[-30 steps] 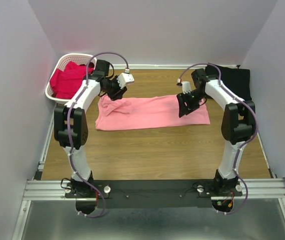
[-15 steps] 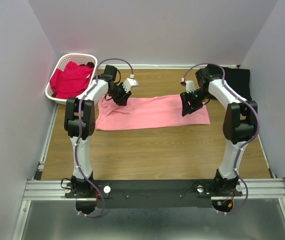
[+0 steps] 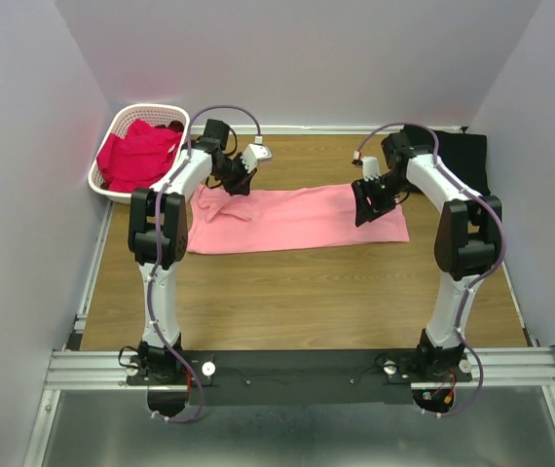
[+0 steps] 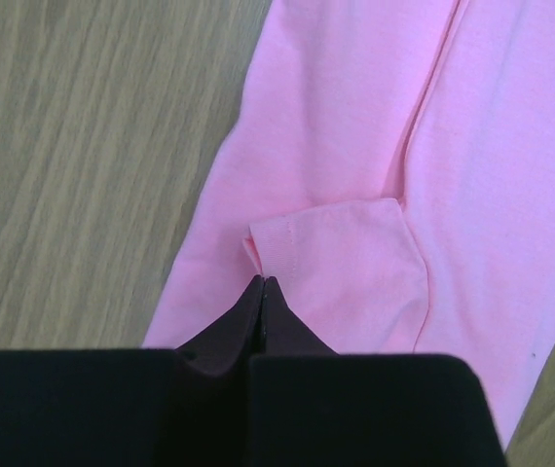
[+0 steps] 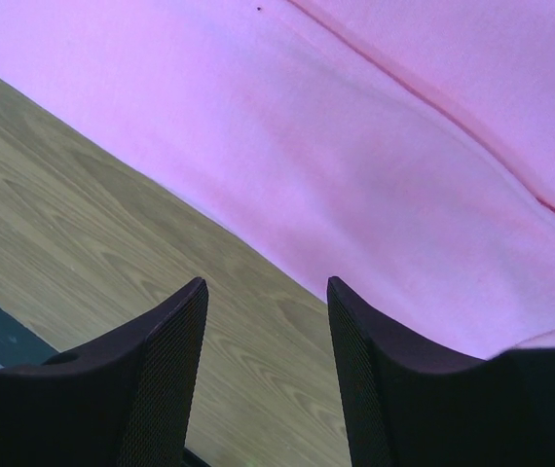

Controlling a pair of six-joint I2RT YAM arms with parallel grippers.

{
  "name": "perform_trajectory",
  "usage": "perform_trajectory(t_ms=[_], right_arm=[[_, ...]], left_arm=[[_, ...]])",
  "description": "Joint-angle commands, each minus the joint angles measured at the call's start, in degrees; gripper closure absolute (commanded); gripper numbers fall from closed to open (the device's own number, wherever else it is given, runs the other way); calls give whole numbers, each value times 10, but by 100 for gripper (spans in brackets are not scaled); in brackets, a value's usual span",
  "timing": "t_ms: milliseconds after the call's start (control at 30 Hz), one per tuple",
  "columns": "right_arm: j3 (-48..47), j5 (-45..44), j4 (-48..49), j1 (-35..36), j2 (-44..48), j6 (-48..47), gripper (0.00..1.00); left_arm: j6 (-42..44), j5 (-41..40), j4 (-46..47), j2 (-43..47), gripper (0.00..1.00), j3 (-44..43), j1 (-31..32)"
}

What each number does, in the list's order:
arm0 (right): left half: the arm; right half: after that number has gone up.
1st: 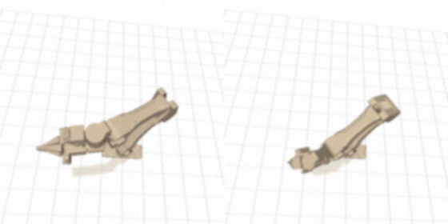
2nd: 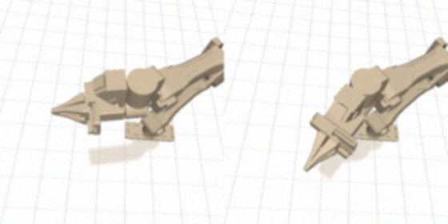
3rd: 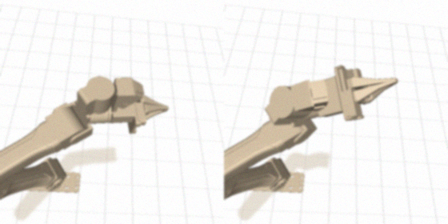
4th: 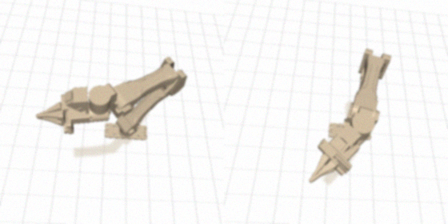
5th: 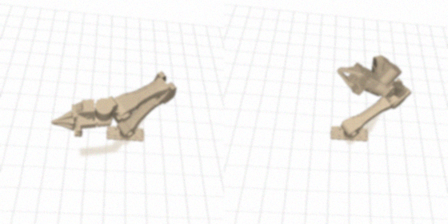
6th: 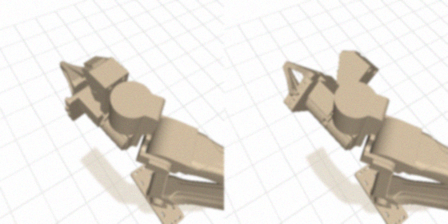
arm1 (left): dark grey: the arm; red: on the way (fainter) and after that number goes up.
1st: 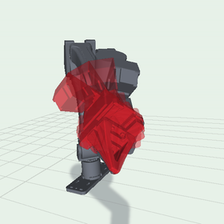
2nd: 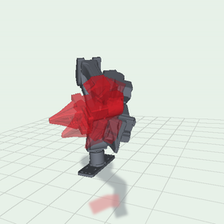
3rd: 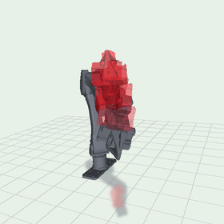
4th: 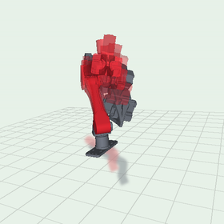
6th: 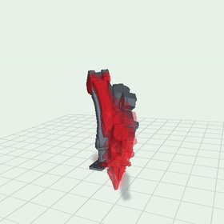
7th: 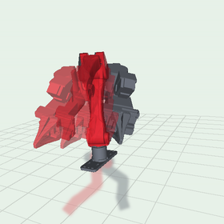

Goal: Fold and stack the t-shirts
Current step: Fold the tshirt

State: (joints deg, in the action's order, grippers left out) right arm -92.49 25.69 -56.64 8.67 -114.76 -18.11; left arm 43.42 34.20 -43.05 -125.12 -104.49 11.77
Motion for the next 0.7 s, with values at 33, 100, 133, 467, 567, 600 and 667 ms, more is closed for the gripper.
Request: perform_trajectory(t_ms=[33,100,133,467,567,600,667], right_arm=[[6,-14,-4,-5,13,-11,41],[7,-14,-4,-6,14,-12,41],[9,-15,-4,-6,16,-11,41],[16,-14,-3,-8,19,-14,41],[16,-13,-4,-8,19,-16,41],[14,-13,-3,-8,18,-14,41],[12,-12,-4,-8,17,-15,41]], left_arm=[[-6,25,10,19,100,0,3],[-4,18,16,30,100,11,4],[1,13,16,36,100,24,6],[48,30,29,132,100,169,26],[49,18,45,159,100,212,36],[51,15,47,160,100,220,38],[48,11,54,162,100,240,38]])
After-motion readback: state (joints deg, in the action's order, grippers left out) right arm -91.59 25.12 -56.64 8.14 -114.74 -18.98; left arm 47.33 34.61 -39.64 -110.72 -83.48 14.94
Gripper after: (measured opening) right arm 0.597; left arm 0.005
